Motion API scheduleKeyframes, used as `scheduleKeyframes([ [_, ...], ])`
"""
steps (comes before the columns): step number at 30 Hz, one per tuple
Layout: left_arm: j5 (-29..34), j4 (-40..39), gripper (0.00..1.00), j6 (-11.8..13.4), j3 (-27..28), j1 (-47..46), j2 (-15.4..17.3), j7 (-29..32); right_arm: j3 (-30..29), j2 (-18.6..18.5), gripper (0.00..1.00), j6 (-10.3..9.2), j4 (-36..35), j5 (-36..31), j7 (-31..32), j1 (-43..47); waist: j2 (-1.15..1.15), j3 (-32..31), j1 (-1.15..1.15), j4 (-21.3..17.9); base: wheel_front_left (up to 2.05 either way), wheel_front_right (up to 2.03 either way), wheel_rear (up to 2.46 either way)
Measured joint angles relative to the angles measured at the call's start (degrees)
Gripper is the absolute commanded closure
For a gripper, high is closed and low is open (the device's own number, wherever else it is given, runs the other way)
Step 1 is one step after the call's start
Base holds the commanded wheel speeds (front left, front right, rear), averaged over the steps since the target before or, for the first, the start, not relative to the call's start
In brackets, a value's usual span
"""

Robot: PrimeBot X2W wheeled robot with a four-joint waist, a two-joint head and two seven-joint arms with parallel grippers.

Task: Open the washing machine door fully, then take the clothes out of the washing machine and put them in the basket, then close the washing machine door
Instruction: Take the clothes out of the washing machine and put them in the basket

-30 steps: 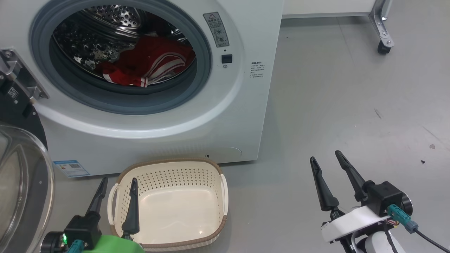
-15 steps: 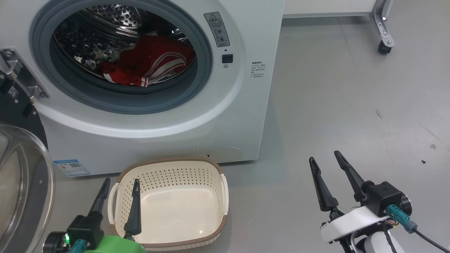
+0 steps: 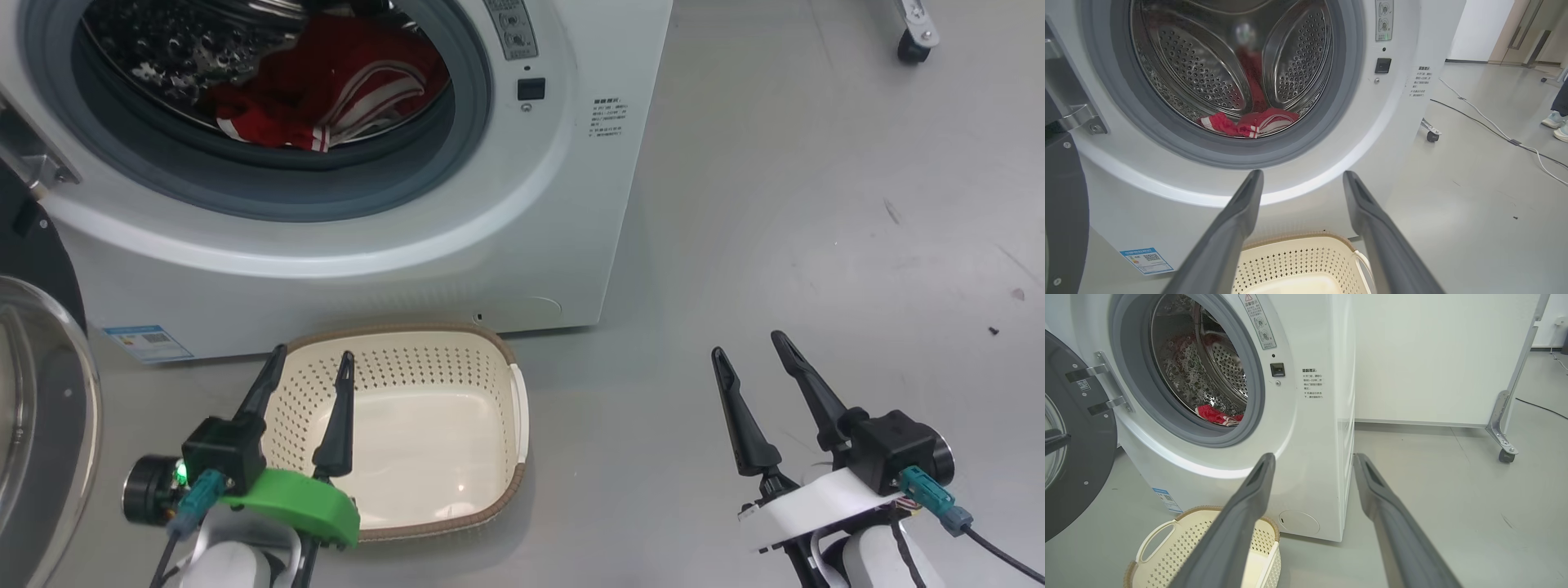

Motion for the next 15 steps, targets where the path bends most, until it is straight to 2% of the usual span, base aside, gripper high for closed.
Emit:
scheduleKeyframes([
  [15,-2.88,7.75,0.00,-3.47,0.47,-18.40,0.31,9.59,1.38,-0.03,0.00,0.01,-3.13,-0.04,0.00,-5.85,0.00,11.17,0.00,-1.76,0.00,0.00,0.00],
])
